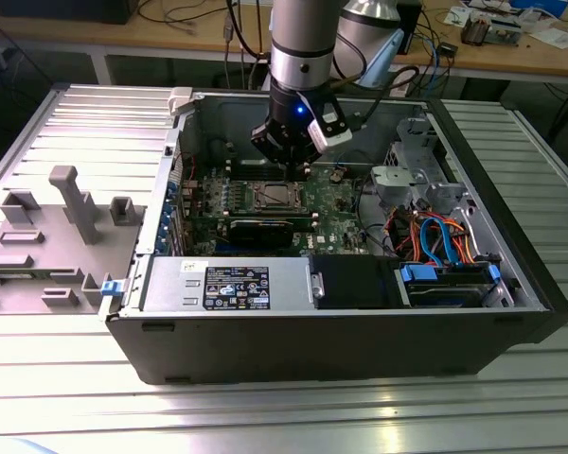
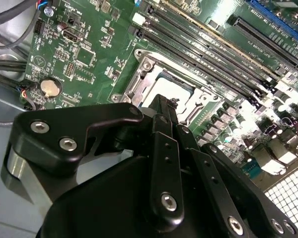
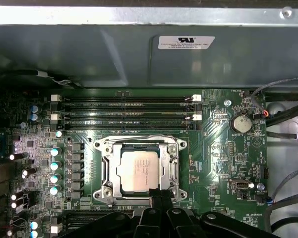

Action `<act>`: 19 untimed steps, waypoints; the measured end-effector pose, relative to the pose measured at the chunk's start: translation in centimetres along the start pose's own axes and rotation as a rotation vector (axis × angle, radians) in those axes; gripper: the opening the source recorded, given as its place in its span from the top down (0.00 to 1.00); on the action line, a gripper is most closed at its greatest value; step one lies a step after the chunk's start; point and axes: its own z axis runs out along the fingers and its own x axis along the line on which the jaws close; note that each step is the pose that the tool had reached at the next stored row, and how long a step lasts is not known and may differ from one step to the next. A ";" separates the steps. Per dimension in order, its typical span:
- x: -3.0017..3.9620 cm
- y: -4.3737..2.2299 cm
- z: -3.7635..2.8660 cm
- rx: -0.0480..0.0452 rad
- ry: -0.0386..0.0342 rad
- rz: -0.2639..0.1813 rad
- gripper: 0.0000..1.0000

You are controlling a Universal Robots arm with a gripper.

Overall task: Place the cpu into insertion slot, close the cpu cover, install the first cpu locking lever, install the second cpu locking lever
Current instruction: 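Install the second cpu locking lever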

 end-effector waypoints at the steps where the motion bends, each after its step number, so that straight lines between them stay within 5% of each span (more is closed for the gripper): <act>1: 0.00 0.00 0.00 -0.0001 0.0000 0.000 0.89; 6: 0.00 -0.71 0.02 0.0000 0.0007 0.000 0.89; 11: 0.01 -1.97 0.44 -0.0001 0.0168 0.001 0.89; 14: 0.07 -2.94 0.58 -0.0017 0.0184 0.000 0.89; 19: 0.71 -3.37 0.67 -0.0065 0.0189 -0.007 0.89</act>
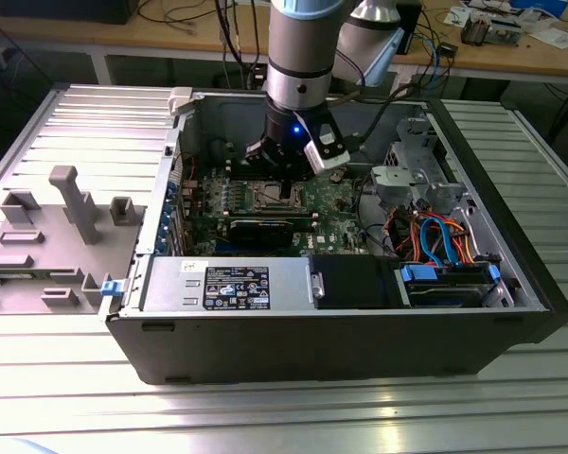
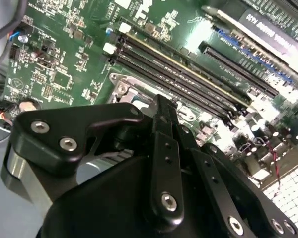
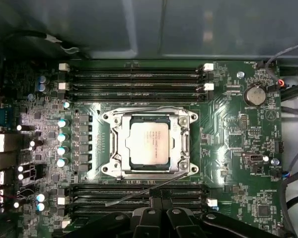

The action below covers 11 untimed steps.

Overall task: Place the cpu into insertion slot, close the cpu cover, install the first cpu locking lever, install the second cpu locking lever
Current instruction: 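Install the second cpu locking lever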

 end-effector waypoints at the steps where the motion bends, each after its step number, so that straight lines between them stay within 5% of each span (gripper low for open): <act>1: 0.05 -0.16 0.05 -0.0006 0.0005 -0.005 0.89; 6: 0.52 -0.22 0.48 -0.0034 0.0036 -0.038 0.89; 11: 1.31 -0.52 0.80 -0.0225 0.0038 -0.041 0.89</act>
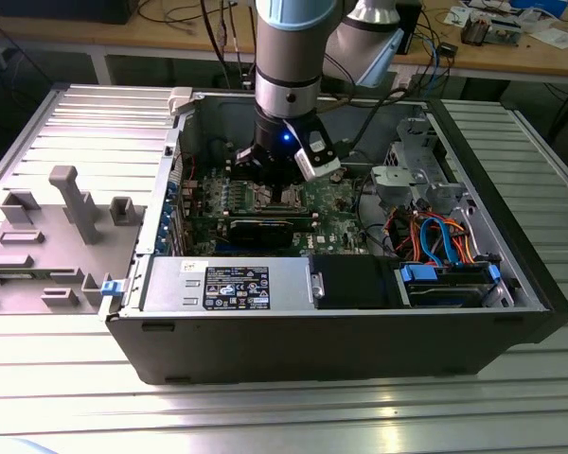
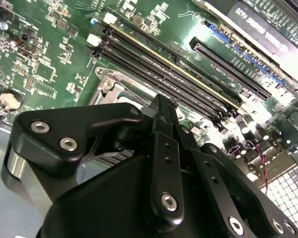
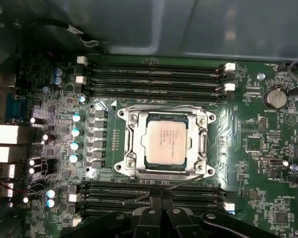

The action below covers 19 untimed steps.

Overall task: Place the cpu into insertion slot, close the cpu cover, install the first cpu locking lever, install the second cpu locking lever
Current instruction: 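Install the second cpu locking lever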

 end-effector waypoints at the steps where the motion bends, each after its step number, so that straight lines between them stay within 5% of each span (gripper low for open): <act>1: 0.12 -0.13 0.08 -0.0096 -0.0005 0.000 0.89; 15: 1.81 -1.55 0.84 -0.0892 -0.0039 -0.001 0.89; 19: 1.85 -1.60 0.91 -0.0933 -0.0041 -0.001 0.89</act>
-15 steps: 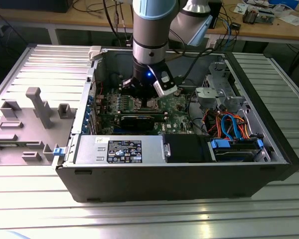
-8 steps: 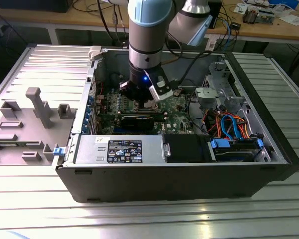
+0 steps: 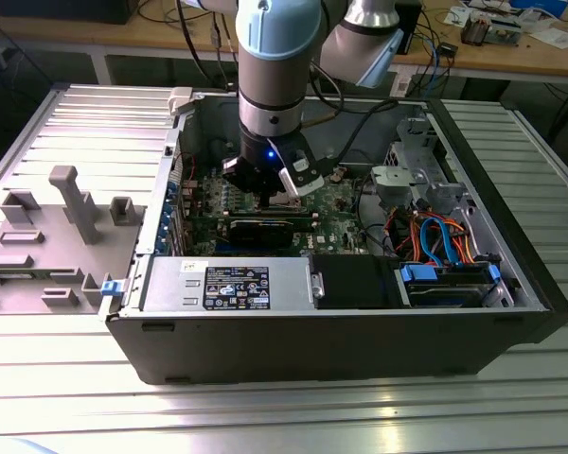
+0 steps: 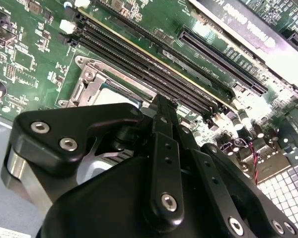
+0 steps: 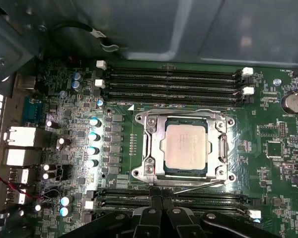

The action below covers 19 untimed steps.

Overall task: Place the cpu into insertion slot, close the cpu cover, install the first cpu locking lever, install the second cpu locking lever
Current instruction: 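Install the second cpu locking lever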

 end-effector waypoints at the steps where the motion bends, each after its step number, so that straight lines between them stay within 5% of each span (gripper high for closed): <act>1: 0.00 0.00 0.00 -0.0001 0.0000 0.000 0.89; 5: 0.09 -0.16 -0.01 -0.0004 -0.0001 0.000 0.89; 10: 1.22 -0.24 0.11 -0.0108 -0.0005 0.000 0.89; 19: 1.32 -1.01 0.90 -0.0555 -0.0027 0.001 0.89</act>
